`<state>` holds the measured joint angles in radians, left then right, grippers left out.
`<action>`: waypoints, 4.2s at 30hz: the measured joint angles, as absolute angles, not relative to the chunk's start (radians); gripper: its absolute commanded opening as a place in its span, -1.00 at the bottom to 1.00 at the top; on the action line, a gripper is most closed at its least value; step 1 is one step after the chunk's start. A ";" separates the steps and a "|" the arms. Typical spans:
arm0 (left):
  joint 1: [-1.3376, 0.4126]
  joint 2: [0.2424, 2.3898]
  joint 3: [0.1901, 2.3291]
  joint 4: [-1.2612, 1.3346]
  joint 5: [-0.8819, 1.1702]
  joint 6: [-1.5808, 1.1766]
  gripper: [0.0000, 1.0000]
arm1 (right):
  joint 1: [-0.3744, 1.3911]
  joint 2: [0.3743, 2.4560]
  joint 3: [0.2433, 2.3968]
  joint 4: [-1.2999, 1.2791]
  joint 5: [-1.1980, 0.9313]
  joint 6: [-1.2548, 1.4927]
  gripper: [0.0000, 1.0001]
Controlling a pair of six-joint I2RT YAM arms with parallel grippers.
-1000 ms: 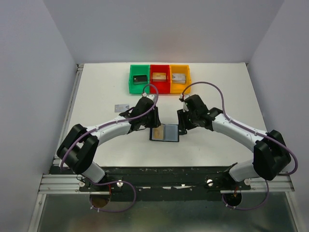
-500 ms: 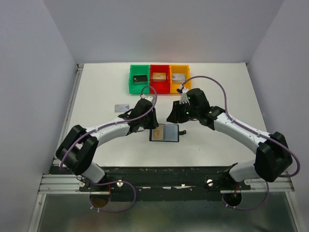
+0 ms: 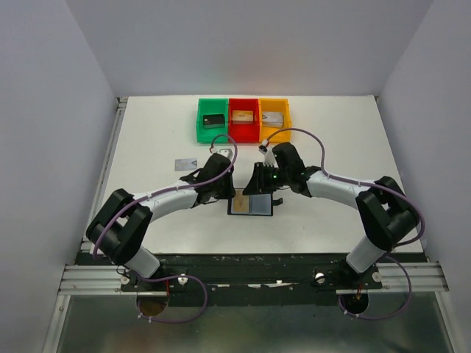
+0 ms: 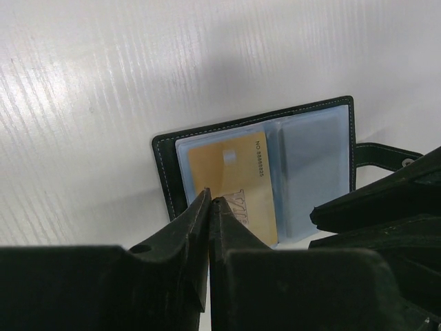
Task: Take the credit cards out of the card holder
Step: Remove the credit card from the card holder.
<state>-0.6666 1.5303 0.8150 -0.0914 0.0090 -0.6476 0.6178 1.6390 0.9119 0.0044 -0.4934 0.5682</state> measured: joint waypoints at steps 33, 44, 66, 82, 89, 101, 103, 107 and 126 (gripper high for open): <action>-0.663 1.584 0.778 -0.076 0.000 -0.701 -0.73 | 0.614 1.767 0.908 -0.014 -0.431 0.579 -0.29; -0.663 1.576 0.770 -0.077 -0.012 -0.704 -0.72 | 0.602 1.773 0.905 -0.014 -0.432 0.580 -0.25; -0.662 1.523 0.750 -0.069 -0.019 -0.704 -0.70 | 0.589 1.709 0.913 -0.046 -0.482 0.584 -0.19; -0.662 1.550 0.749 -0.039 -0.001 -0.704 -0.74 | 0.589 1.777 0.915 -0.028 -0.524 0.595 -0.19; -0.662 1.567 0.750 -0.039 0.011 -0.703 -0.76 | 0.589 1.777 0.915 -0.030 -0.521 0.594 -0.18; -0.662 1.563 0.750 -0.039 0.011 -0.703 -0.76 | 0.589 1.777 0.915 -0.046 -0.510 0.584 -0.14; -0.662 1.561 0.750 -0.038 0.011 -0.703 -0.76 | 0.589 1.777 0.915 -0.046 -0.511 0.585 -0.15; -0.662 1.561 0.750 -0.027 0.012 -0.703 -0.76 | 0.589 1.777 0.915 -0.038 -0.512 0.587 -0.15; -0.662 1.577 0.750 -0.024 0.019 -0.704 -0.83 | 0.588 1.791 0.912 0.022 -0.537 0.613 -0.14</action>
<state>-0.6621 1.5768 0.7502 -0.0238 0.0185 -0.7036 0.5884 1.7912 0.9123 0.0216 -0.5369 0.6128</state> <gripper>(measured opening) 0.093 0.426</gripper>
